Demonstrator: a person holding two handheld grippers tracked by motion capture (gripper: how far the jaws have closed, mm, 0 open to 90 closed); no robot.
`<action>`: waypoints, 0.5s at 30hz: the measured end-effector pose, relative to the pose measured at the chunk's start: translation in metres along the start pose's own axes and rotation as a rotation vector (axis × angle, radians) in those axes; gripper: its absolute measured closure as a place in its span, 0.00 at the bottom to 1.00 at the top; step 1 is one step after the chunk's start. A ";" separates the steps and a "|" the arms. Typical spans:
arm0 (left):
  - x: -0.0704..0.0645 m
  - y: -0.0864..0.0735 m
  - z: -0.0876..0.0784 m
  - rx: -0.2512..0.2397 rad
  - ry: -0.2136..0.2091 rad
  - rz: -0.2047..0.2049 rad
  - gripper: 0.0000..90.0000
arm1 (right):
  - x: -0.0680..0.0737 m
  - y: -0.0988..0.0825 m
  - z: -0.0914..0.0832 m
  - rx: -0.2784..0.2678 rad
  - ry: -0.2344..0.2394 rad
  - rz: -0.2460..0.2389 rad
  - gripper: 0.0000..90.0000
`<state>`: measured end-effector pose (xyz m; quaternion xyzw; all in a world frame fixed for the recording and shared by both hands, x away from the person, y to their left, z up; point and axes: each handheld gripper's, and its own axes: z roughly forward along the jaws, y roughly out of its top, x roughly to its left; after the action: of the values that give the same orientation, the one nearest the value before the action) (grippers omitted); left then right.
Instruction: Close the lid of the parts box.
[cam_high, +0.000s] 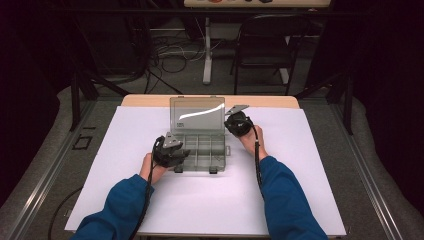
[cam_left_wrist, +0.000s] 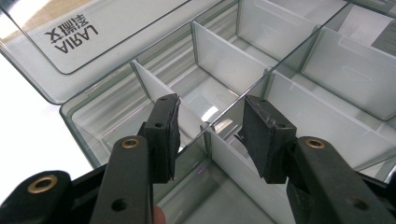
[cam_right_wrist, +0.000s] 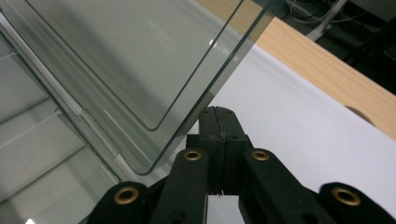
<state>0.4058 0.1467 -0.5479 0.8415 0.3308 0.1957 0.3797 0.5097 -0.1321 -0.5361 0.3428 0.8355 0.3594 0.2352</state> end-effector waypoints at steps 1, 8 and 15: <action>0.000 0.000 0.000 0.000 0.000 -0.002 0.63 | -0.001 0.001 -0.001 -0.006 -0.001 -0.009 1.00; 0.000 0.000 0.000 -0.002 -0.001 -0.004 0.63 | -0.001 0.002 -0.006 -0.034 -0.002 -0.025 1.00; -0.001 0.000 0.000 -0.004 0.004 -0.004 0.63 | 0.000 0.002 -0.010 -0.065 -0.002 -0.040 1.00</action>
<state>0.4050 0.1464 -0.5481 0.8396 0.3329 0.1972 0.3812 0.5043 -0.1356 -0.5282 0.3187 0.8298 0.3812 0.2541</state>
